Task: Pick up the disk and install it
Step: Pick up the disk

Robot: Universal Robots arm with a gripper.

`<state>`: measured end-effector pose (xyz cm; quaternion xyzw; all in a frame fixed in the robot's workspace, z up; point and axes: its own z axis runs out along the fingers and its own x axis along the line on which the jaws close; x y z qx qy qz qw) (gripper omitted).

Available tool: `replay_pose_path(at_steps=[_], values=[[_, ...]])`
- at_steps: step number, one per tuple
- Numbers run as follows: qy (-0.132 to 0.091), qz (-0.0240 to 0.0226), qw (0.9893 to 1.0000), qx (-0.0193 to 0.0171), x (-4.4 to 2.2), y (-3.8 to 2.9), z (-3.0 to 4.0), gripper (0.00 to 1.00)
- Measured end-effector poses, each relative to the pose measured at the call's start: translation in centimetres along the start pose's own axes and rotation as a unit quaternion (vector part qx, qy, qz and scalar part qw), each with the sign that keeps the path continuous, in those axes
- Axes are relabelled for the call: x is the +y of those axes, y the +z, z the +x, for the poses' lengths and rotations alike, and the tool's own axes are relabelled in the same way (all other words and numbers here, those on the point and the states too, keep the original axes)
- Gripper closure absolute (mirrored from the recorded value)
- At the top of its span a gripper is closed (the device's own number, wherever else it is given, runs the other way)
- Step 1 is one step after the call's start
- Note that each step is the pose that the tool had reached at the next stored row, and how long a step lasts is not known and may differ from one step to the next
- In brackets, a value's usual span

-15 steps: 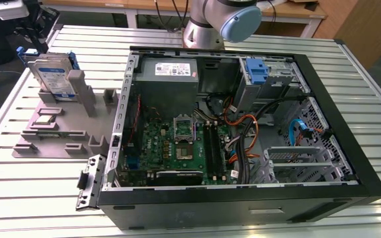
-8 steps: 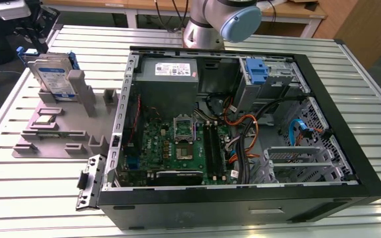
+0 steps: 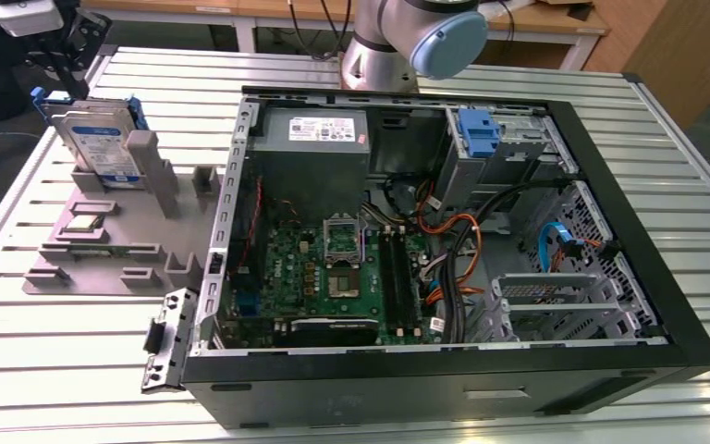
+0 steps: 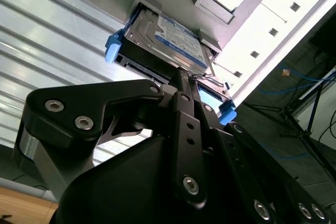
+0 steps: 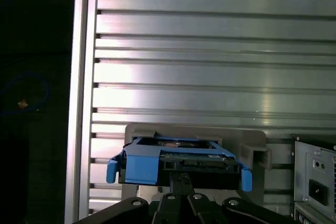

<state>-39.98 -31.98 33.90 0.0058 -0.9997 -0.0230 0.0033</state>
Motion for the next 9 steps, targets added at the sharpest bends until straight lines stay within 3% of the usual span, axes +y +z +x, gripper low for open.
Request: replay_pose_path(at_steps=[9], values=[[-0.010, 0.0001, 1.0000, 0.0004, 0.00, 0.00, 0.00, 0.89]])
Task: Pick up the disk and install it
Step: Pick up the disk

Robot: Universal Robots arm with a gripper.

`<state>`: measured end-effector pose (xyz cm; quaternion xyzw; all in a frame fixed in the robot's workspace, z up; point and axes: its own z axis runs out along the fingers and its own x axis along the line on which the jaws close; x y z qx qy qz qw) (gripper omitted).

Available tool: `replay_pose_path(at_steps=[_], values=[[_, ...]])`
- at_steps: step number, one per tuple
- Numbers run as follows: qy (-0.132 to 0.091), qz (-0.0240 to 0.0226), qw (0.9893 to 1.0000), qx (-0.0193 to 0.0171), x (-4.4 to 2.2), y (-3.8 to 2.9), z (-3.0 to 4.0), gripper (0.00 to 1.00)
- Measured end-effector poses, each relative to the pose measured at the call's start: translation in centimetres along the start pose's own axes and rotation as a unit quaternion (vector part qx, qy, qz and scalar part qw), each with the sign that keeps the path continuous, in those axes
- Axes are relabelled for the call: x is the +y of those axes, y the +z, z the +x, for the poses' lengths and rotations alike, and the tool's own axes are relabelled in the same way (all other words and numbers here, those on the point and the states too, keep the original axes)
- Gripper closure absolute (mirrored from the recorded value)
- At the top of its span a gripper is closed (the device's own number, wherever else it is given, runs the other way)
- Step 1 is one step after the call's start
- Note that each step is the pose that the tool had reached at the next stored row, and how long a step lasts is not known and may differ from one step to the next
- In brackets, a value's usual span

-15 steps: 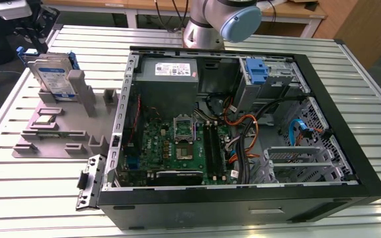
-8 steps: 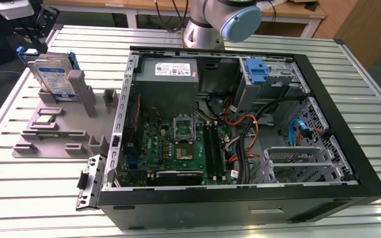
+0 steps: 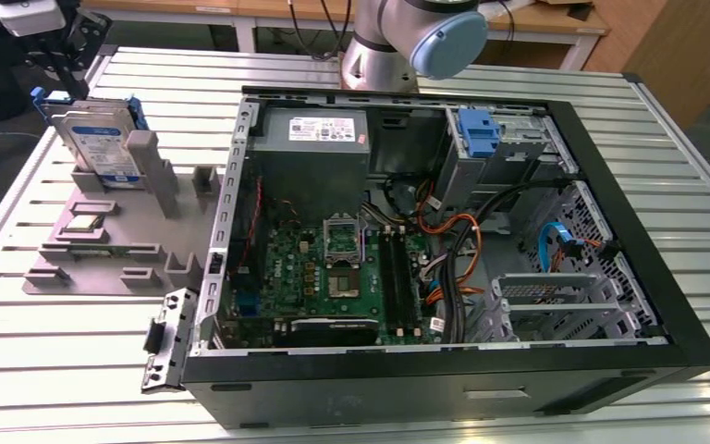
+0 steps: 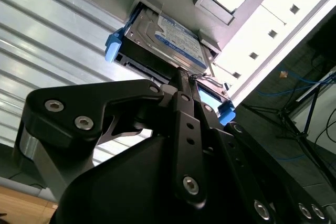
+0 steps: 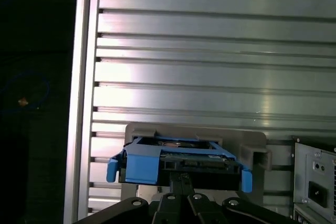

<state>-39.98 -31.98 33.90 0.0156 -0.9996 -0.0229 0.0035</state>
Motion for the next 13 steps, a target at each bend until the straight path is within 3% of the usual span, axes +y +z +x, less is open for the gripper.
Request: replay_pose_path(at_steps=[4, 9, 13], values=[[-0.022, 0.0001, 0.9998, 0.0010, 0.00, 0.00, 0.00, 0.89], [-0.053, 0.0003, 0.9986, 0.0024, 0.00, 0.00, 0.00, 0.89], [-0.057, 0.0004, 0.9984, 0.0027, 0.00, 0.00, 0.00, 0.89]])
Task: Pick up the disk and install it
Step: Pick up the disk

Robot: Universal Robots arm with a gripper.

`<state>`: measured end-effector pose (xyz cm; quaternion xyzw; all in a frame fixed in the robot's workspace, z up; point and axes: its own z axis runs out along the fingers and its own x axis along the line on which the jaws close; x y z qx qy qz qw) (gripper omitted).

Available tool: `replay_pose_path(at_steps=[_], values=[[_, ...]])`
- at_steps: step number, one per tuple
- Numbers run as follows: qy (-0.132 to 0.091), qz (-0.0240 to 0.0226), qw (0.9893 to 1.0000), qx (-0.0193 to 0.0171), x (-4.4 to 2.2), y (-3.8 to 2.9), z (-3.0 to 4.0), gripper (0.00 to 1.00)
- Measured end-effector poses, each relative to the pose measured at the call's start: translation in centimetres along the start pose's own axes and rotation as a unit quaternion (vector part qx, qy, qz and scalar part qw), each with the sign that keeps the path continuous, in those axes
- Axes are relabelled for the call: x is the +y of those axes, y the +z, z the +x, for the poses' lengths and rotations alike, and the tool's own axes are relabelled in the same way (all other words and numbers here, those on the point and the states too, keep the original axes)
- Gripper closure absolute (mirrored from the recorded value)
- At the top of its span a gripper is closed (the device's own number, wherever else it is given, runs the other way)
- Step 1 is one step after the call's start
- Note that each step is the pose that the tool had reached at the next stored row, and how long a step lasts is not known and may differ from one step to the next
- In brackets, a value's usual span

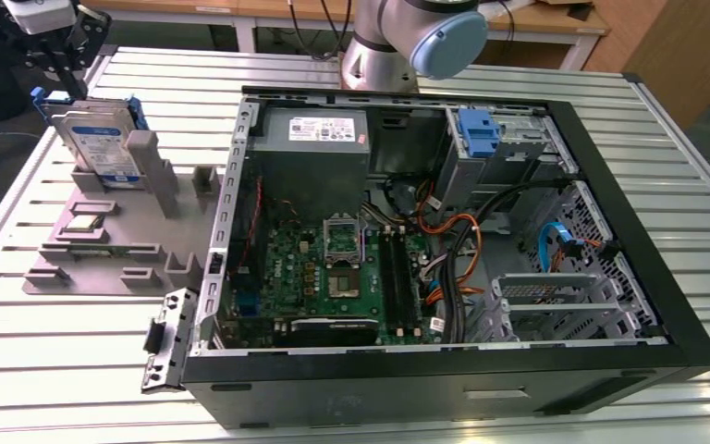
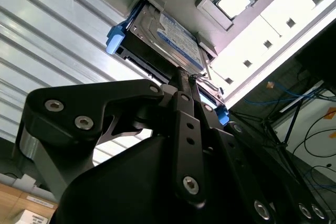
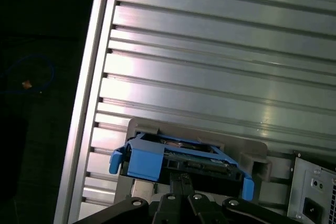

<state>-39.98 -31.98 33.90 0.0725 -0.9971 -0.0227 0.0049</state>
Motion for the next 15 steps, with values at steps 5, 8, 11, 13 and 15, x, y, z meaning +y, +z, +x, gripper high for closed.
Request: replay_pose_path(at_steps=[5, 8, 11, 13, 15], values=[[-0.001, 0.0000, 1.0000, 0.0000, 0.00, 0.00, 0.00, 0.89], [-0.008, 0.0000, 1.0000, 0.0003, 0.00, 0.01, 0.00, 0.89], [-0.016, 0.0001, 0.9999, 0.0007, 0.00, 0.00, 0.00, 0.89], [-0.022, 0.0001, 0.9998, 0.0010, 0.00, 0.00, 0.00, 0.89], [-0.027, 0.0002, 0.9996, 0.0012, 0.00, 0.00, 0.00, 0.89]])
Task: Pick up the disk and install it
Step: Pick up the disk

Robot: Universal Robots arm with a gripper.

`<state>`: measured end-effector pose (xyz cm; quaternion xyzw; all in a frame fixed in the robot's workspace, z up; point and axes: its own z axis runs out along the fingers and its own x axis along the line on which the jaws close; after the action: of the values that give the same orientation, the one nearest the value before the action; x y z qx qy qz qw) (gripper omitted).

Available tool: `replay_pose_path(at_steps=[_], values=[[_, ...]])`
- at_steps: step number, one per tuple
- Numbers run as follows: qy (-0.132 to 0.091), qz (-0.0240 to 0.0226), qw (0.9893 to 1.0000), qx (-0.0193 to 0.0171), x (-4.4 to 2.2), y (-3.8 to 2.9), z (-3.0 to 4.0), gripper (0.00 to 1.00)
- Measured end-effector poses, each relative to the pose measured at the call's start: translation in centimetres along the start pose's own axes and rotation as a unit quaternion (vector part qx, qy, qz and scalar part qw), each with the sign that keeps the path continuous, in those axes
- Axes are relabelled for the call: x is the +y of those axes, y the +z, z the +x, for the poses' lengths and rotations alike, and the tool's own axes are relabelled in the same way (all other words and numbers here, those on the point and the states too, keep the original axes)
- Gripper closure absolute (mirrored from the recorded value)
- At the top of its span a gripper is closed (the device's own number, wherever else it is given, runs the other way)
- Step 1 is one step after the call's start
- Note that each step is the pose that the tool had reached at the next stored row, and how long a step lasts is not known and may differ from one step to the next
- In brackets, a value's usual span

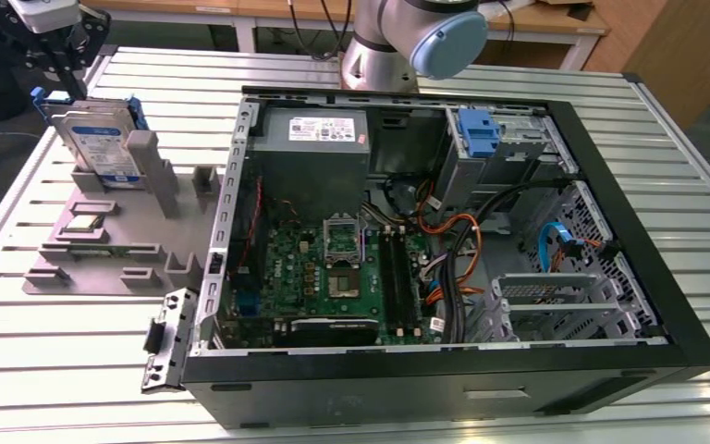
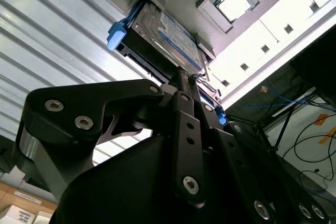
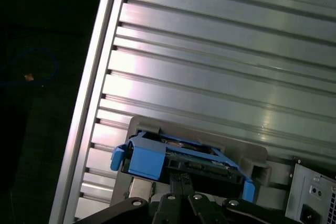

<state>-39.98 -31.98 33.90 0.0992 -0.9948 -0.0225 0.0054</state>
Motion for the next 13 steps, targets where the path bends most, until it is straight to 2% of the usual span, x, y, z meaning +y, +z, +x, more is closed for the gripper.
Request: replay_pose_path(at_steps=[13], values=[[-0.001, 0.0001, 1.0000, 0.0001, 0.00, -0.10, 0.00, 0.89]])
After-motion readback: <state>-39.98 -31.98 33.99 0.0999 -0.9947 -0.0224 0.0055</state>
